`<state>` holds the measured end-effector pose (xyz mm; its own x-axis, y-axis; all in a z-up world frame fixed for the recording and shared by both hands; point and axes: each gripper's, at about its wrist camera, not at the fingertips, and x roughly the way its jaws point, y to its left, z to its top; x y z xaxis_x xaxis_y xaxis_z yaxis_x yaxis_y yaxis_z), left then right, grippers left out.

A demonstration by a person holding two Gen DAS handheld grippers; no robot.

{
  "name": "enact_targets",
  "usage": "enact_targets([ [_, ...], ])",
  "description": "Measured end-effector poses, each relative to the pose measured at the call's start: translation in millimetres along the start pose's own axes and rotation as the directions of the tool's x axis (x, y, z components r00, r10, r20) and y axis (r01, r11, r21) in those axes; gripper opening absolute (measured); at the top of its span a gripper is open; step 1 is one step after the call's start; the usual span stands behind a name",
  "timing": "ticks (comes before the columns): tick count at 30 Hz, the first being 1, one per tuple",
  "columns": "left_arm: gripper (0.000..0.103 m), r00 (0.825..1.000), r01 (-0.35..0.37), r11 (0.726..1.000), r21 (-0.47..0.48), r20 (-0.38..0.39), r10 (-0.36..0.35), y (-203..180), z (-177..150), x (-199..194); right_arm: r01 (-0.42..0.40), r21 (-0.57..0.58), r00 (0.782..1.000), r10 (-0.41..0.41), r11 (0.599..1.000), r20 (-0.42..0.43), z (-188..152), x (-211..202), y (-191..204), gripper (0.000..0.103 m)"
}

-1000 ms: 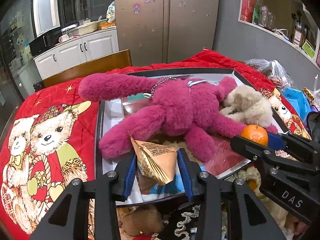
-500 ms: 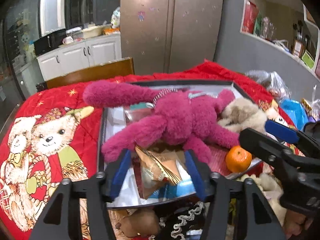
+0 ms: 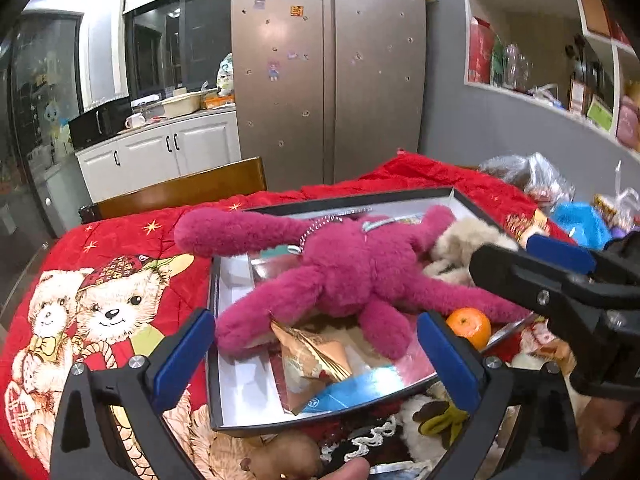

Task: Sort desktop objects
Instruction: 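Open both grippers to drop the snack and orange into the box, then move both grippers back from the box toward the pile of items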

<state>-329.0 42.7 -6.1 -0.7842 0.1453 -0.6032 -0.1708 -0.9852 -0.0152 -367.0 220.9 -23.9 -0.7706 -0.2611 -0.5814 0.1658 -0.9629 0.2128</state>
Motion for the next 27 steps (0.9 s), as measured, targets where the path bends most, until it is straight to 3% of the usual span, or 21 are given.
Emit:
enact_targets([
  [9, 0.103, 0.999, -0.043, 0.999, 0.018, 0.022, 0.043, 3, 6, -9, -0.001, -0.012, 0.999, 0.001, 1.000, 0.049, 5, -16, 5, 0.092],
  [14, 0.103, 0.998, -0.001, 1.000, 0.007, 0.060, 0.001, 4, 13, -26, 0.012, -0.063, 0.993, -0.005, 0.998, 0.114, 13, -43, 17, 0.098],
  [21, 0.103, 0.992, 0.026, 0.999, -0.038, 0.126, -0.021, 7, 27, -71, -0.010, -0.075, 0.978, 0.025, 0.997, 0.206, 19, -110, 27, 0.101],
  [27, 0.103, 0.978, 0.109, 0.993, -0.053, 0.187, -0.097, 19, 28, -128, -0.027, -0.074, 0.959, 0.047, 0.997, 0.281, 9, -174, 24, 0.101],
])
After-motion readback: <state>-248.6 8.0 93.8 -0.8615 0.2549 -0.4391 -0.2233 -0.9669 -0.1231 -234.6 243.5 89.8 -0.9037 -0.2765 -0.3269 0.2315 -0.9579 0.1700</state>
